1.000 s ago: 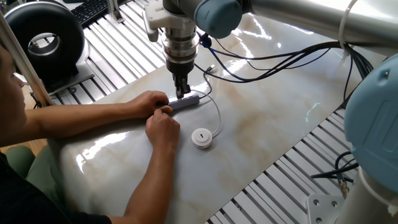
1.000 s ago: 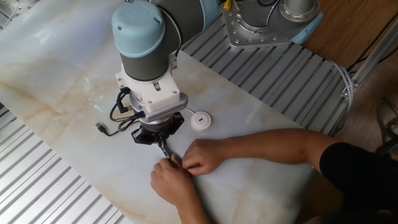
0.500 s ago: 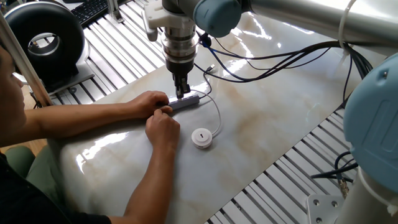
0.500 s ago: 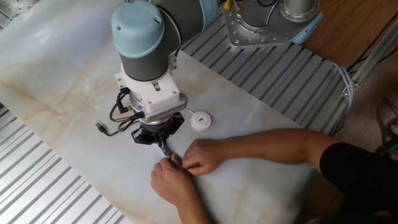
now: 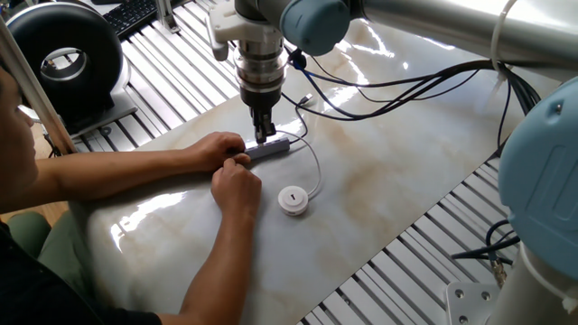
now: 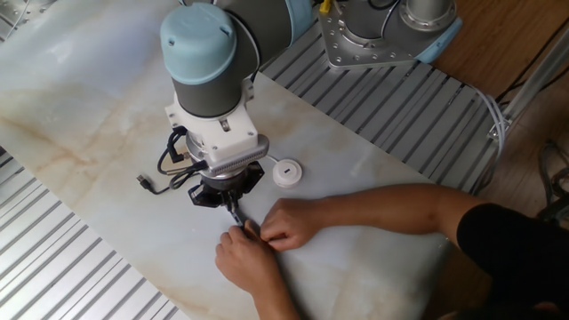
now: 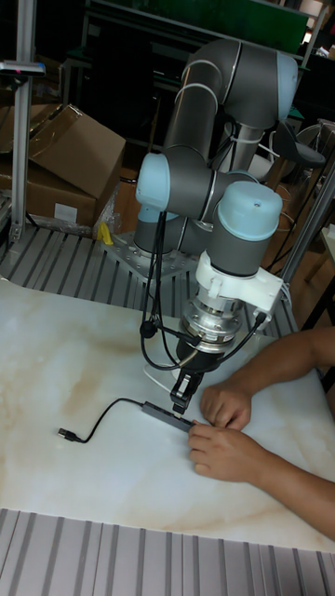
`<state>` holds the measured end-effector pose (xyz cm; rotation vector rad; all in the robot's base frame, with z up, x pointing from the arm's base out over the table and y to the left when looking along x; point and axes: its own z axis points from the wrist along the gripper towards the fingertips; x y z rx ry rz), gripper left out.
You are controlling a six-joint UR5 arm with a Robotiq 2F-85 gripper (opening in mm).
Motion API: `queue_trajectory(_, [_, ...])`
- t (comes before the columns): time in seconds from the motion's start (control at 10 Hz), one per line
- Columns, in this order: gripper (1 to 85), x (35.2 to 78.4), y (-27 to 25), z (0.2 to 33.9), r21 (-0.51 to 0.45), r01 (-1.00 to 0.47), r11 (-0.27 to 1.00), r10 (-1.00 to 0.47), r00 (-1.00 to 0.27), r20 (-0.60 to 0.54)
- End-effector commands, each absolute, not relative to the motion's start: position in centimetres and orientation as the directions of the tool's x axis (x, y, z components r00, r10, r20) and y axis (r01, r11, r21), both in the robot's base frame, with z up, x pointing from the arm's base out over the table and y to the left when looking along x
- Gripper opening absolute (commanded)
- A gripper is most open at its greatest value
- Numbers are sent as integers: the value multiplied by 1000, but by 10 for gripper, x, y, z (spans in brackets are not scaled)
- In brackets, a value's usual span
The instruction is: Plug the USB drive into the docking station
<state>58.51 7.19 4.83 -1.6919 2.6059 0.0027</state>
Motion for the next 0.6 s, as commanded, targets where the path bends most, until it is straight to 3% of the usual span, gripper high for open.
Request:
queue_trajectory(0.0, [13, 586, 73, 49, -14, -912, 411, -911, -410, -38])
queue_trajectory(0.5, [13, 585, 72, 52, -9, -910, 415, -909, -414, -38])
